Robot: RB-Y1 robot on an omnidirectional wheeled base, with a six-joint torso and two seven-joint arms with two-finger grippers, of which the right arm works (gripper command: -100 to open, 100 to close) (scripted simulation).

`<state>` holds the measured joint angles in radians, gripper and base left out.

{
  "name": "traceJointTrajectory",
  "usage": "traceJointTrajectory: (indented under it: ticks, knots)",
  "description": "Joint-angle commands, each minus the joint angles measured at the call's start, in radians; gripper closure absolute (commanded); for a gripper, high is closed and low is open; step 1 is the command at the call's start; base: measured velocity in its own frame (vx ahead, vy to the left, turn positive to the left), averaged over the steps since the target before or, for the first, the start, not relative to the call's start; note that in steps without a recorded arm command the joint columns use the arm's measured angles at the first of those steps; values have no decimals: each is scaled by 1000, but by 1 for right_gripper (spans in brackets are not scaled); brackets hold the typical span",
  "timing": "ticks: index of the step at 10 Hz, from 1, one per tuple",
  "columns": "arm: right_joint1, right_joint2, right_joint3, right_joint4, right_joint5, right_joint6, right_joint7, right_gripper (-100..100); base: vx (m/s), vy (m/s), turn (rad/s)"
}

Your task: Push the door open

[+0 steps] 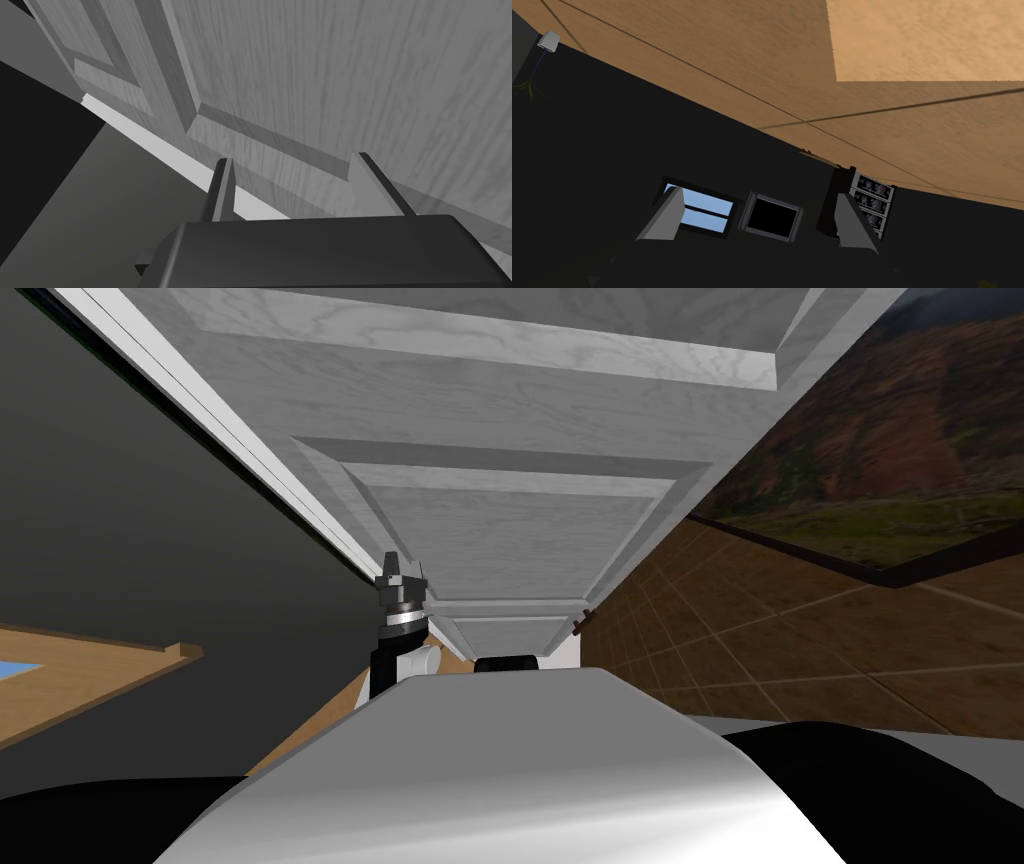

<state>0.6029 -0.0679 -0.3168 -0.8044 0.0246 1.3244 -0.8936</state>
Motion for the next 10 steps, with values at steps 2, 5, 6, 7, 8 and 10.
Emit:
traceJointTrajectory:
  ticks: [2, 5, 6, 7, 8, 10]
  knots:
    - [-53, -10, 1, 63, 3, -55, -12, -100, 9, -5, 1]
    - [-82, -10, 1, 63, 3, -55, -12, -100, -9, -5, -22]
    - [-47, -17, 3, 87, 9, -39, -25, -100, 52, 0, -86]
    - [-45, -17, 4, 87, 10, -38, -27, -100, 54, -8, -30]
    - [-44, -18, 5, 86, 11, -37, -29, -100, 42, -5, -9]
    - [-43, -19, 7, 86, 13, -36, -31, -100, 60, -9, -27]
